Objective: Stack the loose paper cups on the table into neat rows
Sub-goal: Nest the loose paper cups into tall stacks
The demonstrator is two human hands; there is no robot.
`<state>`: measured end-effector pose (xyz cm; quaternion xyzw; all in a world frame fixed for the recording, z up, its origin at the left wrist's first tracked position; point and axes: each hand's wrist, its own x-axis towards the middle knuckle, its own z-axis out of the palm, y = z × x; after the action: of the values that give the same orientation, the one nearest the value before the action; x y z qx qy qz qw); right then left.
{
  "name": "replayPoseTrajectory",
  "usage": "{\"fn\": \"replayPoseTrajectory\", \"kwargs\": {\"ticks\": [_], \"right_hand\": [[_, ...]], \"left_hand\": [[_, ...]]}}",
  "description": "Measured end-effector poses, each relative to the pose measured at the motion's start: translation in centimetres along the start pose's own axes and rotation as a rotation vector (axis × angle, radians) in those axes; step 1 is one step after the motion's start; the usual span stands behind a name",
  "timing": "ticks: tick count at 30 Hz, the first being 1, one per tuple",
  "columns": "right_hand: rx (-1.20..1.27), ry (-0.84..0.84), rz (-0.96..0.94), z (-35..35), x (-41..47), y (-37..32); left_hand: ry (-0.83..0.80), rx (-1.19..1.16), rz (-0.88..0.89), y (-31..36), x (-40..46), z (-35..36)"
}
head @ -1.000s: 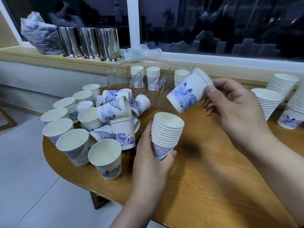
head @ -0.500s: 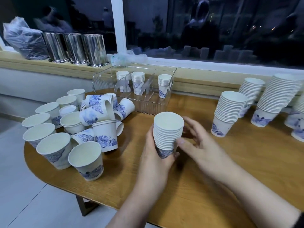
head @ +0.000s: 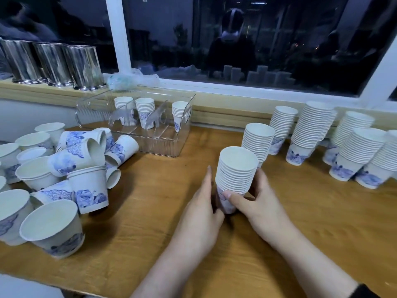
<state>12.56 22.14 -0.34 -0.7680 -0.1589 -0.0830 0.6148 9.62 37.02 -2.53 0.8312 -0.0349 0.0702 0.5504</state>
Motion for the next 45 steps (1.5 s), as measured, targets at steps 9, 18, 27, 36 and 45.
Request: {"fn": "replayPoseTrajectory", "kwargs": {"ticks": [9,18,27,36,45], "right_hand": [[-0.048,0.251,-0.3,-8.0,5.9,-10.8],[-0.166,0.24,-0.141,-8.4,12.3,-7.4],[-0.163,0.193,-0.057,-6.3,9.7,1.5],[-0.087,0.134,-0.034,-6.5,8.2,7.4],[-0.074,0.065,-0.038,-4.3,14.9,9.9]], "left_hand": [[0.124,0.028,0.051,2.2,2.0,-0.8],[0.148,0.067,0.054,1.8,3.2,-0.3],[0.047,0.02,0.032,2.8,7.8,3.8],[0.169,-0.019,0.124,0.8,13.3,8.7],[0.287,0.005,0.09,-1.4,22.2,8.0]]}}
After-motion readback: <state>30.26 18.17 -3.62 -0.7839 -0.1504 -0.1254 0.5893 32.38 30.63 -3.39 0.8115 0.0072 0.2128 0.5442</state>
